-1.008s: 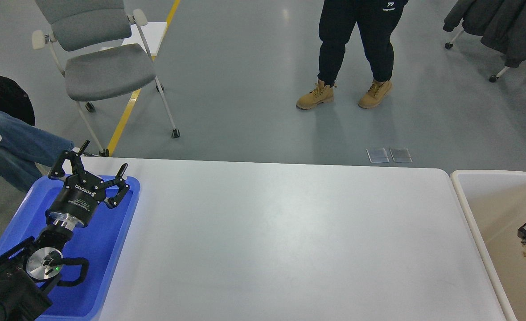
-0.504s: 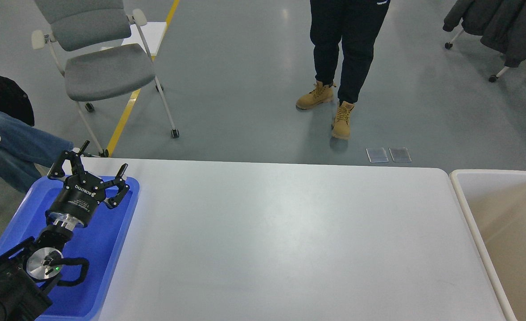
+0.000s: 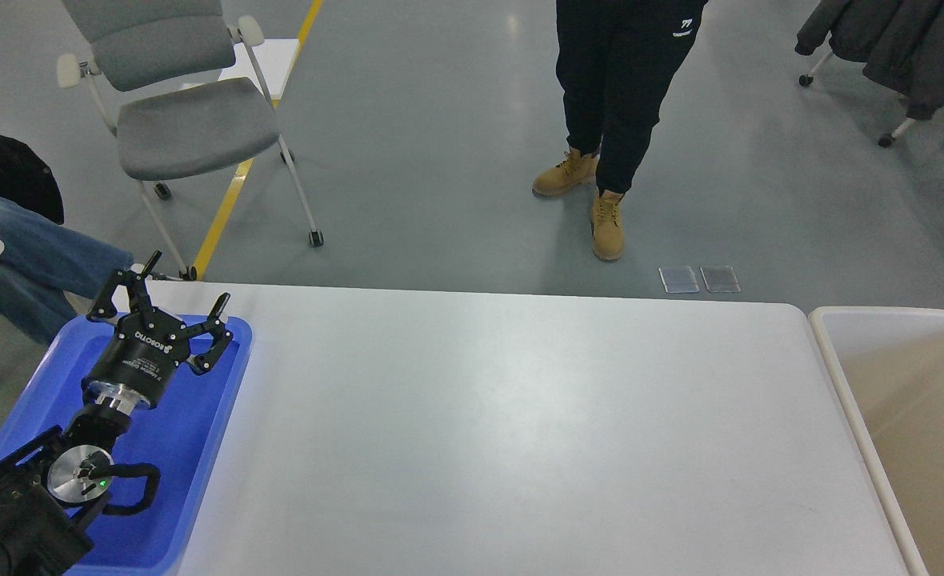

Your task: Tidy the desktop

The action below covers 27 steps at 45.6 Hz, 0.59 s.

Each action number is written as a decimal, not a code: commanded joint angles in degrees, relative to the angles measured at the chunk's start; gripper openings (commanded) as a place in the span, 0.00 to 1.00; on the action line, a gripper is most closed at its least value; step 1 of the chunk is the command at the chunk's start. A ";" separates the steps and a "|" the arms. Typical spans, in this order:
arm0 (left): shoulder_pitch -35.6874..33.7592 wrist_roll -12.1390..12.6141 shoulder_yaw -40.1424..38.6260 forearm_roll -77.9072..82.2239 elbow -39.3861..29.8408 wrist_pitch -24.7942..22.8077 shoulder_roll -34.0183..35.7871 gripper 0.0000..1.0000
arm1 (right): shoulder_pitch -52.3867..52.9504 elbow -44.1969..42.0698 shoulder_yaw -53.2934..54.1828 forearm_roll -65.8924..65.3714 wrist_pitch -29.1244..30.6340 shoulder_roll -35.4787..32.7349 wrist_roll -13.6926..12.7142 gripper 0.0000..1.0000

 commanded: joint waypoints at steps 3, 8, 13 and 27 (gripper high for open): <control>0.00 0.00 0.00 0.00 -0.01 0.00 -0.04 0.99 | 14.71 11.81 -4.14 -0.23 2.04 0.42 0.01 1.00; 0.00 0.00 0.00 0.00 -0.01 0.00 -0.04 0.99 | 15.50 14.19 -3.96 -0.23 3.54 1.74 0.01 1.00; 0.00 0.00 0.00 0.00 -0.01 0.00 0.04 0.99 | 15.50 16.13 -3.87 -0.14 3.72 3.15 0.01 1.00; 0.00 0.00 0.00 0.00 -0.01 0.00 -0.04 0.99 | 6.91 20.44 8.06 11.17 2.67 6.23 -0.08 1.00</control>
